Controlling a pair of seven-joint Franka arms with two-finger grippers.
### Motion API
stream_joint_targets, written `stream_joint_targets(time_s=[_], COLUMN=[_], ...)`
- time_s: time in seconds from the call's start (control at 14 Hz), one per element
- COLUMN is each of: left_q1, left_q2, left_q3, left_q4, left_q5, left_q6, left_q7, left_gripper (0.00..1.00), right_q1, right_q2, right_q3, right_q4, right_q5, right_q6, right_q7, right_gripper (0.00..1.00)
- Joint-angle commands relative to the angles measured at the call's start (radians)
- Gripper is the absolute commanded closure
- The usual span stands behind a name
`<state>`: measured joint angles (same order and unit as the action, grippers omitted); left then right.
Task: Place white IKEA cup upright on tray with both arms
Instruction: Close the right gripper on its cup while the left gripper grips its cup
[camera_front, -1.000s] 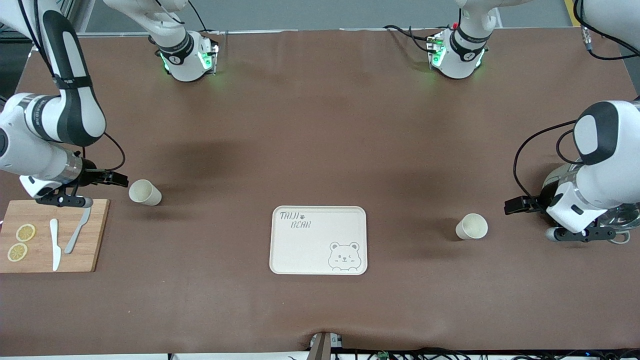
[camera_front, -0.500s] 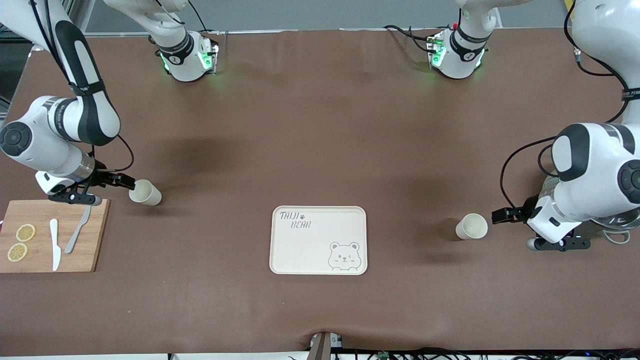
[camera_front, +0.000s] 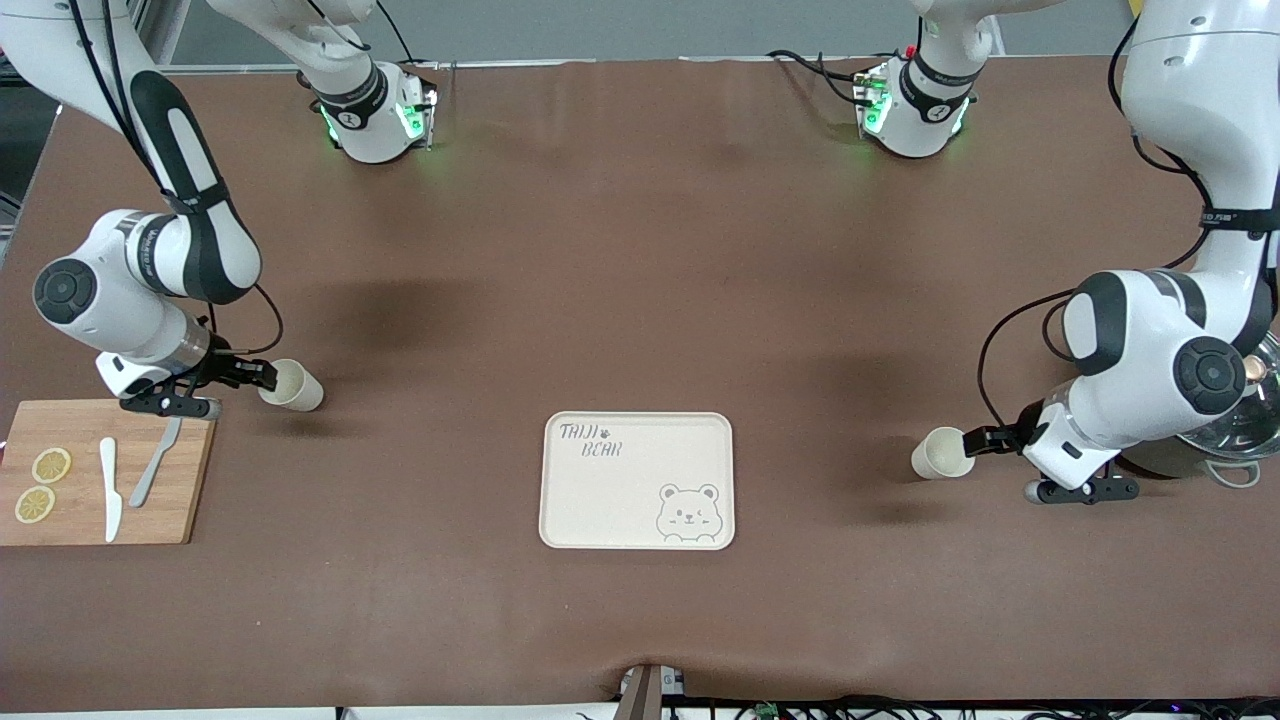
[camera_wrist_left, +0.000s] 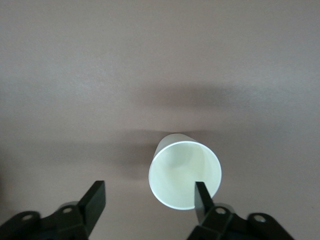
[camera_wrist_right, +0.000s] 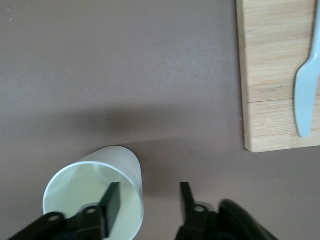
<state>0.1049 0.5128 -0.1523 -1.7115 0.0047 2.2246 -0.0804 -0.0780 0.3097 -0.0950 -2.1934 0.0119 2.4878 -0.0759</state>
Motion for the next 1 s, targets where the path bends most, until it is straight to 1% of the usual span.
stream_joint_targets(time_s=[0.0, 0.07, 0.21, 0.36, 0.43, 0.57, 0.64, 0.86, 0.93], left_q1=[-0.002, -0.005, -0.005, -0.011, -0.019, -0.036, -0.036, -0.033, -0.033], left_q2=[0.010, 0.013, 0.010, 0.023, 0.027, 0.029, 0.029, 0.029, 0.027], left_q3=[-0.003, -0.003, -0.004, -0.004, -0.004, -0.003, -0.003, -0.003, -0.001], left_q4=[-0.019, -0.034, -0.062, -0.063, -0.069, -0.083, -0.095, -0.149, -0.155], left_q5=[0.026, 0.026, 0.026, 0.026, 0.026, 0.026, 0.026, 0.028, 0.028], left_q6=[0.049, 0.062, 0.099, 0.122, 0.133, 0.144, 0.154, 0.214, 0.219], left_q7=[-0.042, -0.048, -0.052, -0.068, -0.085, -0.110, -0.113, -0.113, -0.111], left_gripper=[0.29, 0.35, 0.38, 0.41, 0.43, 0.52, 0.60, 0.92, 1.00], right_q1=[-0.009, -0.009, -0.013, -0.014, -0.013, -0.010, -0.009, -0.005, 0.000], right_q2=[0.003, 0.003, 0.005, 0.002, 0.000, 0.000, -0.004, -0.012, -0.015], right_q3=[0.009, 0.009, 0.009, 0.011, 0.011, 0.011, 0.011, 0.012, 0.012], right_q4=[-0.011, -0.012, -0.012, -0.011, -0.011, -0.006, -0.006, 0.012, 0.014], right_q5=[0.020, 0.022, 0.022, 0.022, 0.022, 0.022, 0.022, 0.026, 0.037], right_q6=[0.019, 0.017, 0.017, 0.007, 0.003, -0.003, -0.004, -0.061, -0.063], right_q7=[0.010, 0.011, 0.011, 0.011, 0.011, 0.011, 0.013, 0.013, 0.013], right_gripper=[0.95, 1.00, 1.00, 1.00, 1.00, 1.00, 1.00, 1.00, 1.00])
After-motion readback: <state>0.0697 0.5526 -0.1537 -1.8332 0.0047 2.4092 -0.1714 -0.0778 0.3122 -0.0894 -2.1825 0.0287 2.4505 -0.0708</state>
